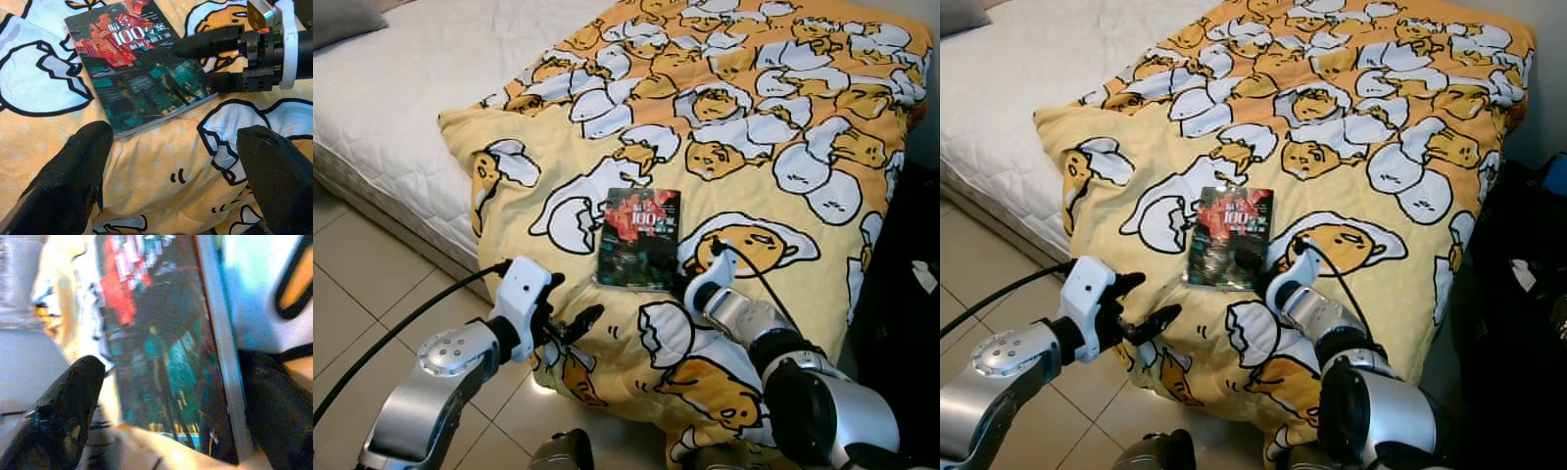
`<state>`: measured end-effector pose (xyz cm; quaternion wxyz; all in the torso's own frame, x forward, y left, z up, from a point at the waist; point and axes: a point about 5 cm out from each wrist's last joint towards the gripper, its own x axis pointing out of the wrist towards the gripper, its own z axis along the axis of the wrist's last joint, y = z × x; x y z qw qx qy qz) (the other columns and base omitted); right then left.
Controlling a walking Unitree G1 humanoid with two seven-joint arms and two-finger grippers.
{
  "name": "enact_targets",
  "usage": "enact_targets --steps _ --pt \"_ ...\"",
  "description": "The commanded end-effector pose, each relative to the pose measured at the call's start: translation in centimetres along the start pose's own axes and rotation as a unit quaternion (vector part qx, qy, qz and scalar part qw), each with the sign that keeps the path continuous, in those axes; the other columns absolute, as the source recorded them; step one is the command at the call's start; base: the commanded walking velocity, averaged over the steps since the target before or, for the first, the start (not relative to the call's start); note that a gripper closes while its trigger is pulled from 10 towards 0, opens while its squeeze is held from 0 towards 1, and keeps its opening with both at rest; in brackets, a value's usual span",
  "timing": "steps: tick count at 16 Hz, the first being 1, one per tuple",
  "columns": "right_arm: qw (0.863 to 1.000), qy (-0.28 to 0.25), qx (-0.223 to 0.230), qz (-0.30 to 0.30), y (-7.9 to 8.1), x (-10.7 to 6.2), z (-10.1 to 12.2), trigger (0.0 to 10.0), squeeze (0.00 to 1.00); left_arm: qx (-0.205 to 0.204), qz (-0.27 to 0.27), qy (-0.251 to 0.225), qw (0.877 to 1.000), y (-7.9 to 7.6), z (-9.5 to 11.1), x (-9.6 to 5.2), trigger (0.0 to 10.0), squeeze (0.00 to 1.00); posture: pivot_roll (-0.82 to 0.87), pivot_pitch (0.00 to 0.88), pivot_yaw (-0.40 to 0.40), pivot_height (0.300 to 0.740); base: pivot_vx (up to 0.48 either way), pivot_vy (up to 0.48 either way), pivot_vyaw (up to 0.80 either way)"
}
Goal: Clean up the room
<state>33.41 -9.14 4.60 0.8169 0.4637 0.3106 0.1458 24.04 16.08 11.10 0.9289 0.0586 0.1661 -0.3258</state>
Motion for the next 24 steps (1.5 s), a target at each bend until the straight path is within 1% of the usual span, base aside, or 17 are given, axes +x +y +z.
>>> enact_targets --steps 1,3,5,7,8,9,10,12,14,16,18,19,20,21,24 --pt "0.999 0.011 0.026 0.023 0.9 0.4 -0.4 10.0 0.0 -0.002 0.01 0.0 1.0 0.3 -0.2 -0.1 10.0 0.13 0.03 0.127 0.044 0.74 0.0 0.0 0.0" --pt "0.999 0.001 0.039 0.032 1.5 0.4 0.3 10.0 0.0 -0.004 0.01 -0.003 1.0 0.3 -0.1 0.1 10.0 0.13 0.03 0.113 0.036 0.74 0.0 0.0 0.0" --pt "0.999 0.001 0.042 0.035 1.7 0.5 0.3 10.0 0.0 -0.005 0.011 -0.003 1.0 0.3 -0.2 0.1 10.0 0.13 0.03 0.113 0.036 0.74 0.0 0.0 0.0" --pt "0.998 0.001 0.047 0.051 2.5 1.0 -0.2 10.0 0.0 -0.011 0.023 0.005 1.0 0.5 -0.9 -0.6 10.0 0.13 0.03 0.112 0.033 0.74 0.0 0.0 0.0" --pt "0.998 0.0 0.046 0.049 2.6 1.1 -0.6 10.0 0.0 -0.014 0.027 0.009 0.999 0.5 -1.2 -0.9 10.0 0.13 0.04 0.114 0.033 0.74 0.0 0.0 0.0" --pt "0.999 0.0 0.036 0.035 2.4 1.3 -1.2 10.0 0.0 -0.015 0.031 0.014 0.999 0.5 -1.5 -1.2 10.0 0.13 0.04 0.114 0.033 0.74 0.0 0.0 0.0" --pt "0.999 0.001 0.035 0.007 2.0 1.4 -1.9 10.0 0.0 -0.017 0.036 0.017 0.999 0.5 -1.7 -1.6 10.0 0.13 0.05 0.122 0.033 0.74 0.0 0.0 0.0" --pt "0.999 0.001 0.038 -0.024 1.5 1.5 -2.7 10.0 0.0 -0.019 0.044 0.02 0.999 0.5 -1.8 -2.1 10.0 0.13 0.06 0.133 0.034 0.74 0.0 0.0 0.0" --pt "0.996 0.008 0.011 -0.084 0.5 1.5 -3.6 10.0 0.0 -0.019 0.049 0.026 0.998 0.5 -2.1 -2.6 10.0 0.13 0.08 0.152 0.034 0.74 0.0 0.0 0.0" --pt "0.995 0.006 0.013 -0.097 0.4 1.5 -3.9 10.0 0.0 -0.019 0.052 0.029 0.998 0.4 -2.1 -3.1 10.0 0.13 0.09 0.171 0.035 0.74 0.0 0.0 0.0" --pt "0.997 0.001 0.034 -0.074 1.2 1.8 -3.9 10.0 0.0 -0.018 0.055 0.034 0.998 0.3 -2.2 -3.6 10.0 0.13 0.1 0.181 0.038 0.74 0.0 0.0 0.0" --pt "0.997 -0.004 0.054 -0.05 1.9 2.0 -3.7 4.6 0.0 -0.018 0.055 0.034 0.998 0.4 -2.2 -3.6 10.0 0.13 0.09 0.18 0.037 0.74 0.0 0.0 0.0" --pt "0.997 -0.013 0.076 -0.029 2.5 2.1 -3.3 0.4 0.0 -0.018 0.056 0.034 0.998 0.4 -2.2 -3.6 10.0 0.13 0.1 0.177 0.033 0.74 0.0 0.0 0.0" --pt "0.996 -0.018 0.085 -0.018 2.7 2.2 -3.1 0.0 0.0 -0.018 0.058 0.033 0.998 0.4 -2.2 -3.6 10.0 0.13 0.1 0.174 0.03 0.74 0.0 0.0 0.0" --pt "0.993 -0.039 0.115 0.003 3.4 2.2 -1.8 0.0 0.0 -0.023 0.065 0.028 0.997 0.2 -2.3 -3.5 10.0 0.13 0.09 0.163 0.009 0.74 0.0 0.0 0.0"
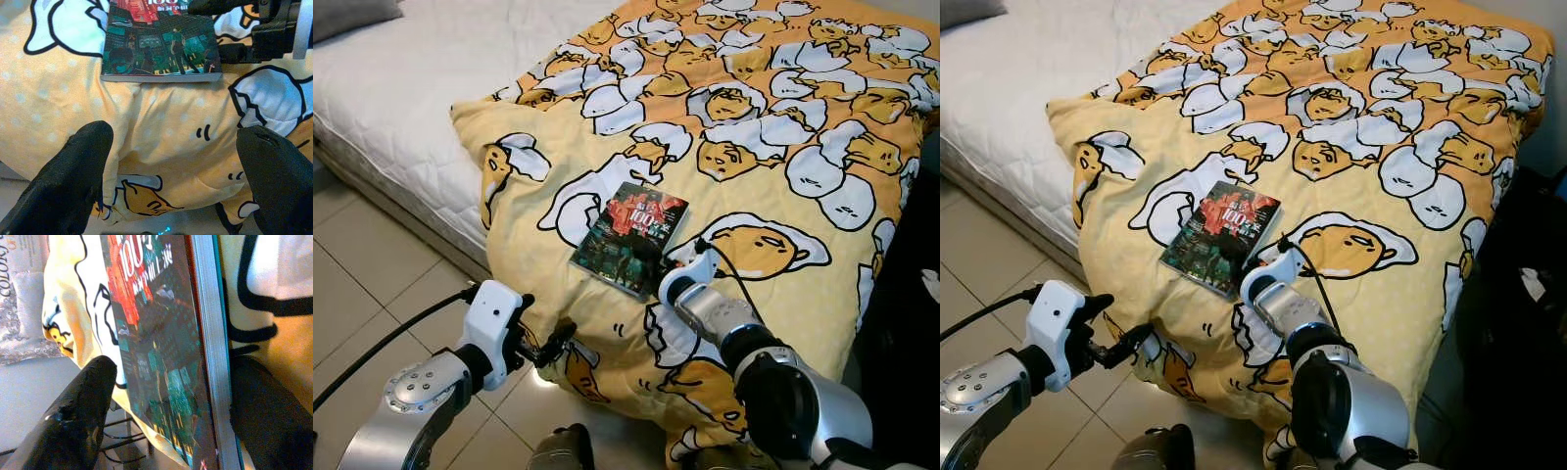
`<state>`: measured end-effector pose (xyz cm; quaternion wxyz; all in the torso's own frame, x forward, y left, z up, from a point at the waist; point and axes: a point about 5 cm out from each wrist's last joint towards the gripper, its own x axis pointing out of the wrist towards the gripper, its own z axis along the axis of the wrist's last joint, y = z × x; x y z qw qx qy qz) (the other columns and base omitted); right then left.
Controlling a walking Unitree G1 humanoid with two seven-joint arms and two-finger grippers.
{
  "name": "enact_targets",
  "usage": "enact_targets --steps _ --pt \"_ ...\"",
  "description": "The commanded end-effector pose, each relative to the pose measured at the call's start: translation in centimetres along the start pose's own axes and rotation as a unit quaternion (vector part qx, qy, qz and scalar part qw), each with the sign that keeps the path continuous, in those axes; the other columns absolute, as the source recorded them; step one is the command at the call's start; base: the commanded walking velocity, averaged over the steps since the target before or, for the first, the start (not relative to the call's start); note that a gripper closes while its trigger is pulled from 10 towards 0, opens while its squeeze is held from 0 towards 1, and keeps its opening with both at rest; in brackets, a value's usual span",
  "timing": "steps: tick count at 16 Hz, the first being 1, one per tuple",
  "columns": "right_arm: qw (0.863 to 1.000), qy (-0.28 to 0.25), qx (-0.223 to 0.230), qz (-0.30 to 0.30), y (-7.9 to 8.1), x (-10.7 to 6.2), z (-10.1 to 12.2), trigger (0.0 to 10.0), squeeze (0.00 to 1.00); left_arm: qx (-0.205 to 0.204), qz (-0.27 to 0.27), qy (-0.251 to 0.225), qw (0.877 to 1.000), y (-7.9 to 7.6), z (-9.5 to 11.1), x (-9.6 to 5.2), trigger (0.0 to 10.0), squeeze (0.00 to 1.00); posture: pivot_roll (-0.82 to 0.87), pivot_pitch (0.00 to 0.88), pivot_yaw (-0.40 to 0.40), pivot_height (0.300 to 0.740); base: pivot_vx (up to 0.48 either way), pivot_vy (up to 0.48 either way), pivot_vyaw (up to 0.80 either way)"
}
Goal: Clean up the room
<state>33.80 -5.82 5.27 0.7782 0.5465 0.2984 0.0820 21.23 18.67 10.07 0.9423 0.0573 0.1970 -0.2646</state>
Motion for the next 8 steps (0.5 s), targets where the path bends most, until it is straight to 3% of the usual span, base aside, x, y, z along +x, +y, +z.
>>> enact_targets --steps 1,6,8 --pt "1.0 0.0 0.012 0.015 0.9 0.3 0.0 0.0 0.0 -0.003 0.005 -0.002 1.0 -0.2 0.0 -0.2 10.0 0.12 0.09 0.162 0.005 0.74 0.0 0.0 0.0" --pt "1.0 0.007 0.001 0.007 0.3 0.1 -0.1 0.0 0.0 -0.006 0.001 -0.003 1.0 -0.6 -0.1 0.0 10.0 0.12 0.08 0.161 0.009 0.74 0.0 0.0 0.0" --pt "1.0 0.022 -0.01 0.006 0.4 0.2 -1.0 0.0 0.0 -0.007 0.0 -0.003 1.0 -0.6 0.0 -0.1 10.0 0.13 0.08 0.168 0.022 0.74 0.0 0.0 0.0"
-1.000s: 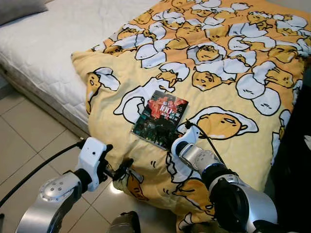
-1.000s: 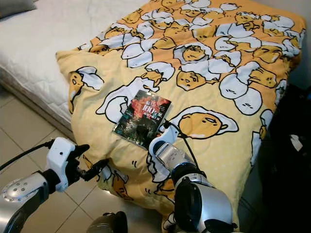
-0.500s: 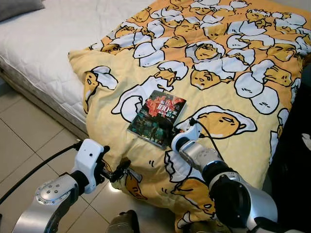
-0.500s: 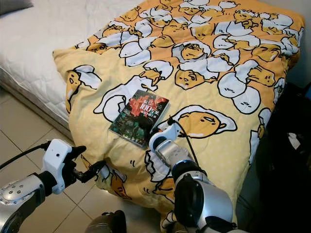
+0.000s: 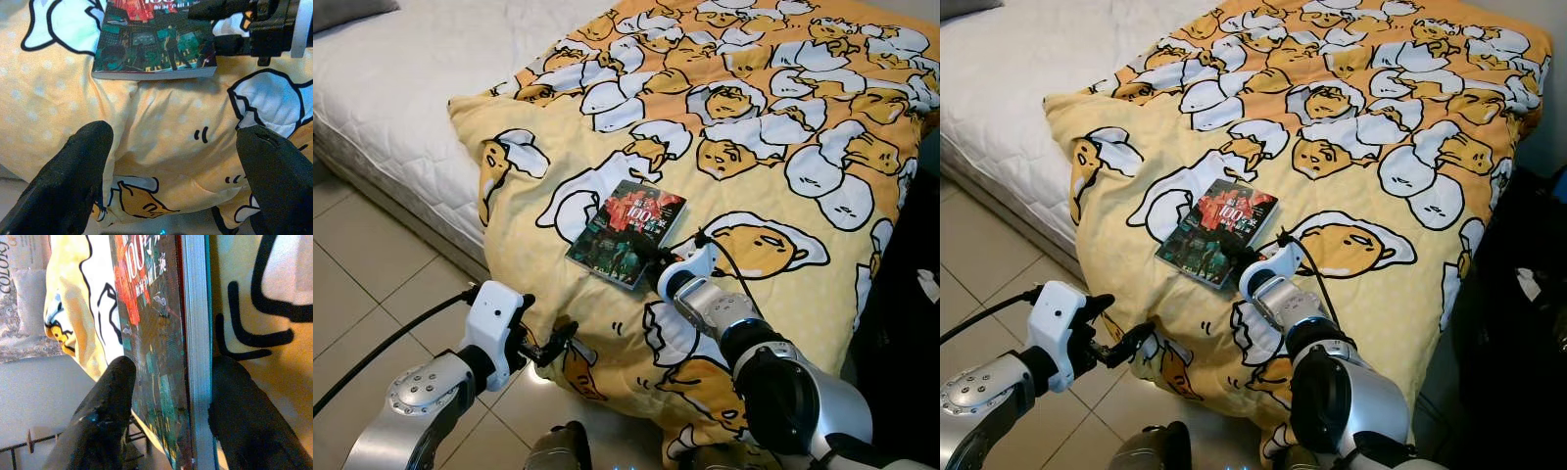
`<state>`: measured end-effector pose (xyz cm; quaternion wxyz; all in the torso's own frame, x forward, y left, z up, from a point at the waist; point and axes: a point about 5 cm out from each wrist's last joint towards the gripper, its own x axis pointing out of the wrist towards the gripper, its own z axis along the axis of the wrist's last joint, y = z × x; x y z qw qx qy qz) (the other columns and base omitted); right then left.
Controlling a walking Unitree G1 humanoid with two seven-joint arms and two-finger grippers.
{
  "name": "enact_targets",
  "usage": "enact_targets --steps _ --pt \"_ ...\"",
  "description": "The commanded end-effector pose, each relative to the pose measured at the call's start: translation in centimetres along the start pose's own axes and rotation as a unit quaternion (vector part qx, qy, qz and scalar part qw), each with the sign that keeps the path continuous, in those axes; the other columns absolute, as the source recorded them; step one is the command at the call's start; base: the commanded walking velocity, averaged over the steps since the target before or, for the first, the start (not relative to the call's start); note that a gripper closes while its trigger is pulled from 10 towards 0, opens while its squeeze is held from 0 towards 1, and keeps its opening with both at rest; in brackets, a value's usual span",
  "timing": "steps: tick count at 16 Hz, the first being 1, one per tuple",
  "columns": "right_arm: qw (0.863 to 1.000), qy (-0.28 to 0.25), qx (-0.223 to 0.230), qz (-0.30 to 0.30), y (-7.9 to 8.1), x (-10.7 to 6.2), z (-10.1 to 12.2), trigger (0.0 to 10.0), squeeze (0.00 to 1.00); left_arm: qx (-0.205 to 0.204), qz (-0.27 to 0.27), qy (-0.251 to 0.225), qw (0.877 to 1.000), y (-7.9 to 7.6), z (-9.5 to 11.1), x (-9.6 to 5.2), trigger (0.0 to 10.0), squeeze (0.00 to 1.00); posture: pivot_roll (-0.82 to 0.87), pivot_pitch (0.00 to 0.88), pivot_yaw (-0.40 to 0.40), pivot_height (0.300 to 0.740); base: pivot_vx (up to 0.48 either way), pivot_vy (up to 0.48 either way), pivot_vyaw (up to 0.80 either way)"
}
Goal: Clean up the room
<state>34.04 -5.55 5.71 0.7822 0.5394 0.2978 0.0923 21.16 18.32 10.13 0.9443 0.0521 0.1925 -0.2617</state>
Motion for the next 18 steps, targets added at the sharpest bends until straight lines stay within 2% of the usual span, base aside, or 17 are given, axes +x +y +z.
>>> enact_targets --steps 1,10,12,15,17,18 --pt "1.0 0.022 -0.004 -0.004 -0.2 0.1 -1.4 0.0 0.0 -0.003 -0.004 0.004 1.0 -0.3 -0.2 -0.1 10.0 0.13 0.08 0.168 0.023 0.74 0.0 0.0 0.0" --pt "1.0 0.021 -0.014 -0.007 -0.3 0.2 -1.7 0.0 0.0 -0.005 0.003 0.003 1.0 -0.3 -0.1 -0.7 10.0 0.13 0.11 0.141 0.018 0.74 0.0 0.0 0.0" --pt "1.0 0.018 -0.023 -0.004 -0.1 0.2 -1.6 0.0 0.0 -0.006 0.011 -0.004 1.0 0.0 0.1 -0.4 10.0 0.13 0.1 0.132 0.02 0.74 0.0 0.0 0.0" --pt "0.999 0.012 -0.045 0.008 0.3 0.3 -1.1 0.0 0.0 0.007 0.042 -0.017 0.999 0.9 0.6 0.1 10.0 0.13 0.08 0.107 0.026 0.74 0.0 0.0 0.0" --pt "0.996 0.001 -0.077 0.039 0.8 0.1 0.0 0.0 0.0 0.009 0.097 -0.047 0.994 2.2 1.3 0.5 10.0 0.13 0.07 0.084 0.026 0.74 0.0 0.0 0.0" --pt "0.996 -0.01 -0.068 0.055 1.0 -0.1 0.8 0.0 0.0 0.002 0.12 -0.068 0.99 2.7 1.7 0.7 10.0 0.13 0.06 0.071 0.028 0.74 0.0 0.0 0.0"
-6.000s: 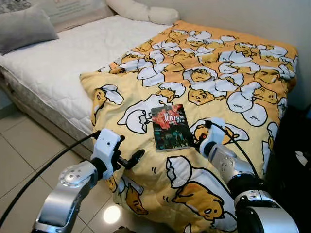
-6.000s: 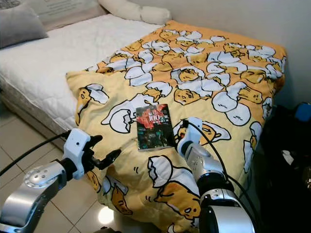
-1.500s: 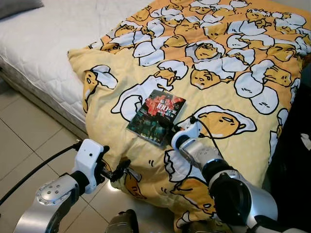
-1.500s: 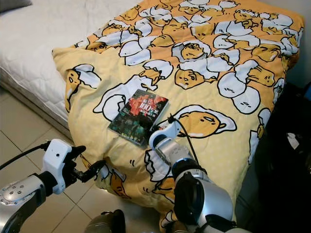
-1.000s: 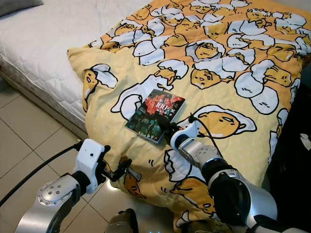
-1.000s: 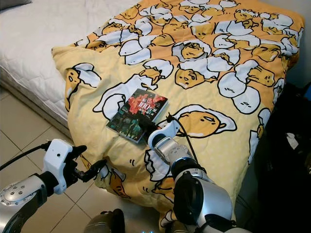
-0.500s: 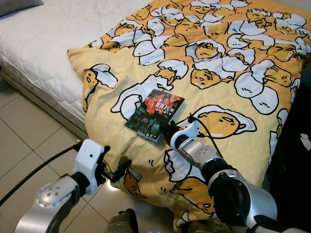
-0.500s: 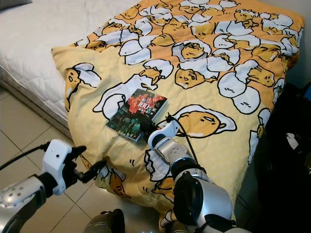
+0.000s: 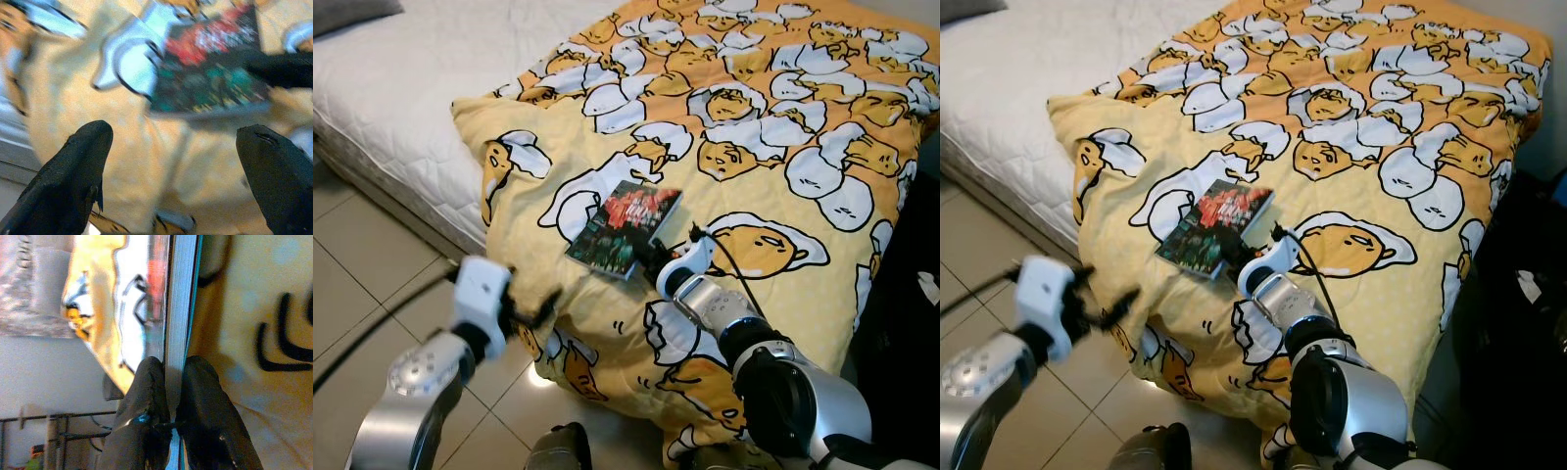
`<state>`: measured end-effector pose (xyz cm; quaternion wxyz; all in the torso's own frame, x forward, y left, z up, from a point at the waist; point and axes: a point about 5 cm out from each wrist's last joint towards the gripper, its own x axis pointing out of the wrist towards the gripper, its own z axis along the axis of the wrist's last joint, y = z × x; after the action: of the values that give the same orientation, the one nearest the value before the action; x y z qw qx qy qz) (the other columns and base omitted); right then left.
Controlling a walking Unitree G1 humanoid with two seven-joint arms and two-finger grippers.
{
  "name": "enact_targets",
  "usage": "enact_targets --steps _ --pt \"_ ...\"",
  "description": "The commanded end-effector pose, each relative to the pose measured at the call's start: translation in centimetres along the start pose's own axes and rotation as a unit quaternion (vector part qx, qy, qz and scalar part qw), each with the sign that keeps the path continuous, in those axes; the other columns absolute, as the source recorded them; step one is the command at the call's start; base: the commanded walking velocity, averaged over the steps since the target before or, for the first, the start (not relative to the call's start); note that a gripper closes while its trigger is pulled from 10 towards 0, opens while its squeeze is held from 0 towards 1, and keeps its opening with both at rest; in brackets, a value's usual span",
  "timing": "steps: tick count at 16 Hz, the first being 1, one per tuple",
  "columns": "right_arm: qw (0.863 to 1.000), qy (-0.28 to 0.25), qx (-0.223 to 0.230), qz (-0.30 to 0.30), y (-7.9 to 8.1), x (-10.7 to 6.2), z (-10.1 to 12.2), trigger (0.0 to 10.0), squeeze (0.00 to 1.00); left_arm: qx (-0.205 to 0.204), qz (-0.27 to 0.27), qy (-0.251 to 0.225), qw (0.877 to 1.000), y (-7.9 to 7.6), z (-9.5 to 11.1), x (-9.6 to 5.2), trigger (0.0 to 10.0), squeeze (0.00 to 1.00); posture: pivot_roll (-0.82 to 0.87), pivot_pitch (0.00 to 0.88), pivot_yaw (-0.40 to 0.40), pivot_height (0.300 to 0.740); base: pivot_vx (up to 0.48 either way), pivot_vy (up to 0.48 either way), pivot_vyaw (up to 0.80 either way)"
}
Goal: Clean up the room
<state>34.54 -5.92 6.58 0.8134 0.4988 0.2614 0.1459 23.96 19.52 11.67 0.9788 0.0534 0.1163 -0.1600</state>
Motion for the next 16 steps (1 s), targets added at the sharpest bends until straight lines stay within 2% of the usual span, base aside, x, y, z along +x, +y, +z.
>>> enact_targets --steps 1,2,4,6,9,10,11,12,13,15,16 --pt "0.999 -0.019 0.0 0.026 0.3 -0.2 1.0 0.0 0.0 0.003 0.02 0.0 1.0 0.5 -0.1 -0.1 10.0 0.12 0.05 0.059 0.033 0.74 0.0 0.0 0.0" --pt "0.997 -0.038 -0.015 0.061 0.5 -0.7 2.5 0.0 0.0 -0.036 0.007 -0.008 0.999 0.6 0.1 0.2 10.0 0.07 0.02 0.038 0.06 0.74 0.0 0.0 0.0" --pt "0.993 -0.05 -0.048 0.093 0.4 -1.7 3.9 0.0 0.0 -0.059 -0.011 -0.011 0.998 0.4 0.2 0.5 10.0 0.08 0.0 0.02 0.067 0.74 0.0 0.0 0.0" --pt "0.988 -0.067 -0.092 0.107 -0.3 -3.5 5.3 0.0 0.0 -0.064 -0.013 -0.022 0.998 0.5 0.6 1.4 10.0 0.07 -0.02 0.008 0.074 0.74 0.0 0.0 0.0" --pt "0.983 -0.09 -0.118 0.112 -1.0 -5.9 6.8 0.0 0.0 -0.062 -0.004 -0.043 0.997 0.8 1.4 2.4 10.0 0.07 -0.04 0.0 0.073 0.74 0.0 0.0 0.0" --pt "0.977 -0.085 -0.142 0.135 -0.6 -6.8 7.0 0.0 0.0 -0.09 -0.01 -0.059 0.994 0.8 2.1 2.7 10.0 0.0 -0.05 0.0 0.077 0.74 0.0 0.0 0.0" --pt "0.972 -0.078 -0.16 0.152 -0.2 -7.3 7.0 0.0 0.0 -0.11 -0.015 -0.065 0.992 0.8 2.5 2.9 10.0 0.0 -0.05 0.0 0.078 0.74 0.0 0.0 0.0" --pt "0.961 -0.06 -0.196 0.185 0.4 -8.3 6.9 0.0 0.0 -0.153 -0.04 -0.075 0.985 0.6 3.2 3.2 10.0 0.0 -0.05 0.0 0.075 0.74 0.0 0.0 0.0" --pt "0.953 -0.048 -0.223 0.198 0.7 -8.9 7.1 0.0 0.0 -0.151 -0.051 -0.071 0.985 0.5 3.3 3.4 10.0 0.0 -0.05 0.0 0.072 0.74 0.0 0.0 0.0" --pt "0.945 -0.035 -0.246 0.211 1.1 -9.9 7.2 0.0 0.0 -0.103 -0.039 -0.07 0.991 0.4 3.0 3.7 10.0 0.0 -0.05 0.0 0.054 0.74 0.0 0.0 0.0" --pt "0.939 -0.028 -0.251 0.234 1.7 -10.7 7.1 0.0 0.0 -0.106 -0.036 -0.065 0.992 0.3 2.8 4.2 10.0 0.0 -0.05 0.0 0.045 0.74 0.0 0.0 0.0"
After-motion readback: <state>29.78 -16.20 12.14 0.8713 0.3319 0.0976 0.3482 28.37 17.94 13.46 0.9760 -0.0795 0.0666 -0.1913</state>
